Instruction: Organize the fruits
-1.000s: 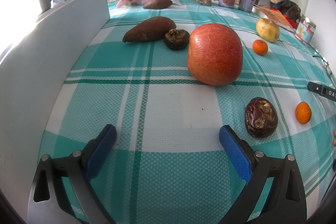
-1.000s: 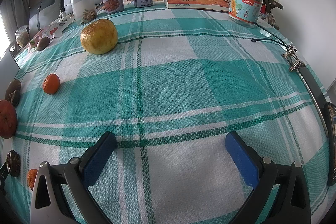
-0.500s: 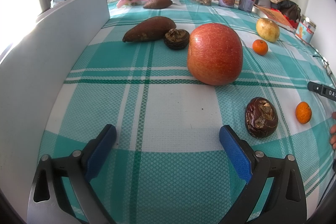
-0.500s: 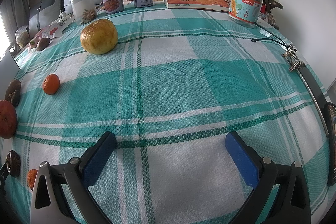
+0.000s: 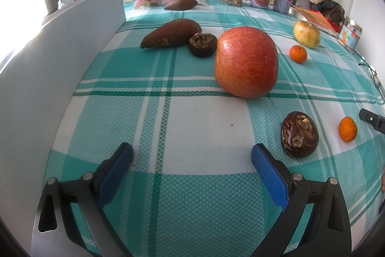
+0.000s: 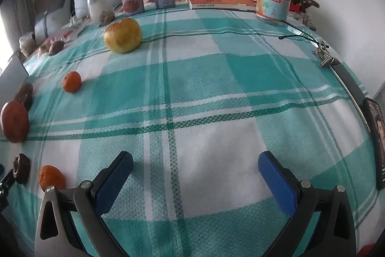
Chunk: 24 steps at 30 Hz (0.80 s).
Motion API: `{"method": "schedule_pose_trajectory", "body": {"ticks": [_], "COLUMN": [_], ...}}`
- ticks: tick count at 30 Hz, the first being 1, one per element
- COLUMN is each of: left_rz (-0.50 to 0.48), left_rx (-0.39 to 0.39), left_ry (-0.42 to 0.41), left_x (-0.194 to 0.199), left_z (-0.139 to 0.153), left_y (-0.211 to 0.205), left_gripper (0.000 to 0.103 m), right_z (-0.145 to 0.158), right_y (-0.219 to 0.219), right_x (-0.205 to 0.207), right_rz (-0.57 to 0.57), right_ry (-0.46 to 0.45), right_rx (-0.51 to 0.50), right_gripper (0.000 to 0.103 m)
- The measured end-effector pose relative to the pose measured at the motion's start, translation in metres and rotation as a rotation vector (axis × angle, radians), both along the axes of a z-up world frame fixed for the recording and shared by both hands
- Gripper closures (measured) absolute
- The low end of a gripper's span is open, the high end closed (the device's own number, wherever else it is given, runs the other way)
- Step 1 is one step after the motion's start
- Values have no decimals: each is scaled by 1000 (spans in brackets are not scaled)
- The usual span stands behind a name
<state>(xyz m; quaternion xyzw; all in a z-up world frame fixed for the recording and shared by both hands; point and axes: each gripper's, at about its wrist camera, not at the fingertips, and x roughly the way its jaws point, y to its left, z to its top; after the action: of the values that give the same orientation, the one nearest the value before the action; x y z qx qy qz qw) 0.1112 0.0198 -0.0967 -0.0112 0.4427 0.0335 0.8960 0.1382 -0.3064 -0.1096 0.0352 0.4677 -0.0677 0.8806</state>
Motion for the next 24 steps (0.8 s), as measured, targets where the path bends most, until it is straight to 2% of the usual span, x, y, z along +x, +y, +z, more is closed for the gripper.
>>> {"method": "schedule_pose_trajectory", "body": {"ticks": [24], "left_rz": [1], "left_rx": [1], "left_ry": [0], "left_x": [0], "left_z": [0], "left_y": [0], "left_gripper": [3], "right_z": [-2], "right_y": [0], "right_x": [0], "right_rz": [-1], "right_ry": [4], "right_rx": [-5], "right_gripper": [0]}}
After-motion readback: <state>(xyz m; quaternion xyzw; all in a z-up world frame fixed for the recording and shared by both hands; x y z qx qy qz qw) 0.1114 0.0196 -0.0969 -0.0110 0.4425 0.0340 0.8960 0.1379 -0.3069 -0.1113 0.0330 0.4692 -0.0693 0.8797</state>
